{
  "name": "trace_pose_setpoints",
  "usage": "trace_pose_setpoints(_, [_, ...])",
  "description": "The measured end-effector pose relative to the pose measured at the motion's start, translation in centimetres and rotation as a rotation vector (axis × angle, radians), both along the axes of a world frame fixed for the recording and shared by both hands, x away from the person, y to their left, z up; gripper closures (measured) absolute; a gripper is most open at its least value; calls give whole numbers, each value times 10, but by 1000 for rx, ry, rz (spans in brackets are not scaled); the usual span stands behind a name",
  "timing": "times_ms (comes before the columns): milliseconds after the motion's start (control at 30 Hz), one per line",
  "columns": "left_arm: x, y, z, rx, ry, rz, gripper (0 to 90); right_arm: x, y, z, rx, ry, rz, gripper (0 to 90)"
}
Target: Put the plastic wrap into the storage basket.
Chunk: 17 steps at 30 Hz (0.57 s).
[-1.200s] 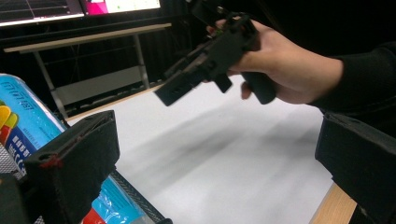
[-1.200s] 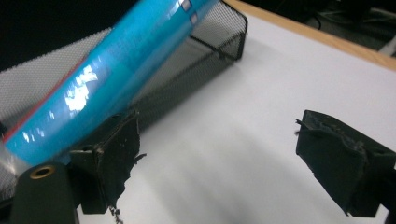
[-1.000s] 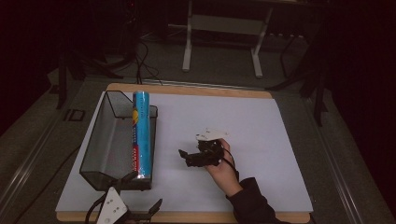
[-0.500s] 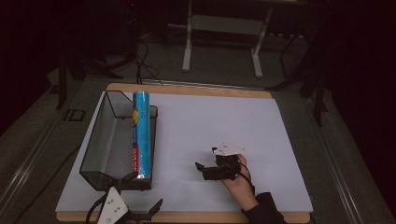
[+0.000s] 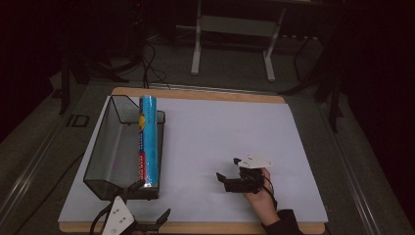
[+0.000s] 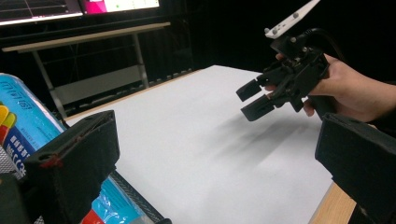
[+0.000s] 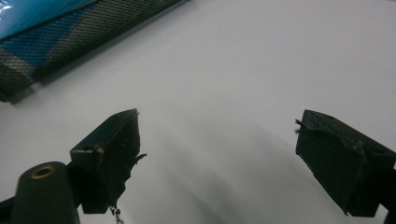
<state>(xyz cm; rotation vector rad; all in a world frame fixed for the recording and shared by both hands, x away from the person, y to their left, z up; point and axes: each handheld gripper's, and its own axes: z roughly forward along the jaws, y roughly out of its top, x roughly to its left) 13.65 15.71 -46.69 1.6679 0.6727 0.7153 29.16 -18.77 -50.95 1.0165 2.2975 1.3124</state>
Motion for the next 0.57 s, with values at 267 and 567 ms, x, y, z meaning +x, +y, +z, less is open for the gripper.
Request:
trace_pose_setpoints(267, [0, 2, 1, -4, -3, 6, 1, 1, -8, -9, -22, -12, -2, 137])
trace_pose_setpoints(567, [0, 2, 1, 0, -2, 4, 1, 4, -10, -12, -14, -1, -3, 137])
